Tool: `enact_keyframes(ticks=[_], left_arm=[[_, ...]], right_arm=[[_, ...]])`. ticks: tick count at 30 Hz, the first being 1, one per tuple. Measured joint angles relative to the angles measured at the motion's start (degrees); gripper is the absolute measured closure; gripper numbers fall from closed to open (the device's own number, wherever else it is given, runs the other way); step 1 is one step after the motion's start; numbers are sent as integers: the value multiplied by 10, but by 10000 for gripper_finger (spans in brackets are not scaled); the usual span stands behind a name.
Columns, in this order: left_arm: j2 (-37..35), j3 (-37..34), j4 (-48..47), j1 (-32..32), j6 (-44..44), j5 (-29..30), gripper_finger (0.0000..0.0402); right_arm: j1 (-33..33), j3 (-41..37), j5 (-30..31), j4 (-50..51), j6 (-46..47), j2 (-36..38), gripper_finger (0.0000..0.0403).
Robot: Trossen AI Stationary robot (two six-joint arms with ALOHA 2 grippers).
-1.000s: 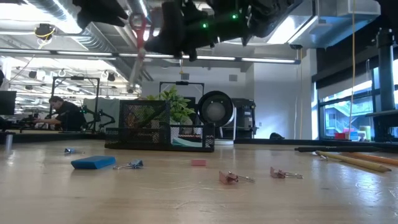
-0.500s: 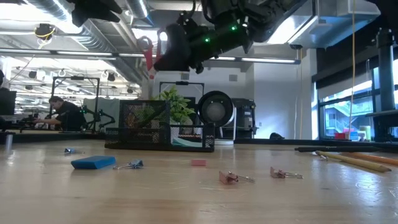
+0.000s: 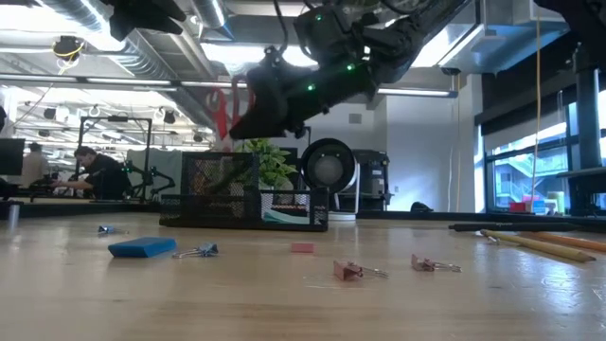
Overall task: Pick and place office supplies into organizer
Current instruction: Put the red scissors into the black desk organizer
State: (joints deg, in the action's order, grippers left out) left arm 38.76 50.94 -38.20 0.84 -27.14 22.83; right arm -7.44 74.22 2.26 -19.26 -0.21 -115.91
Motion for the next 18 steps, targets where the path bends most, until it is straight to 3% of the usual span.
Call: enact_keyframes(ticks=[18], left_arm=[[0, 0, 0, 0, -2, 0, 279]], right_arm=[[0, 0, 0, 45, -4, -8, 359]])
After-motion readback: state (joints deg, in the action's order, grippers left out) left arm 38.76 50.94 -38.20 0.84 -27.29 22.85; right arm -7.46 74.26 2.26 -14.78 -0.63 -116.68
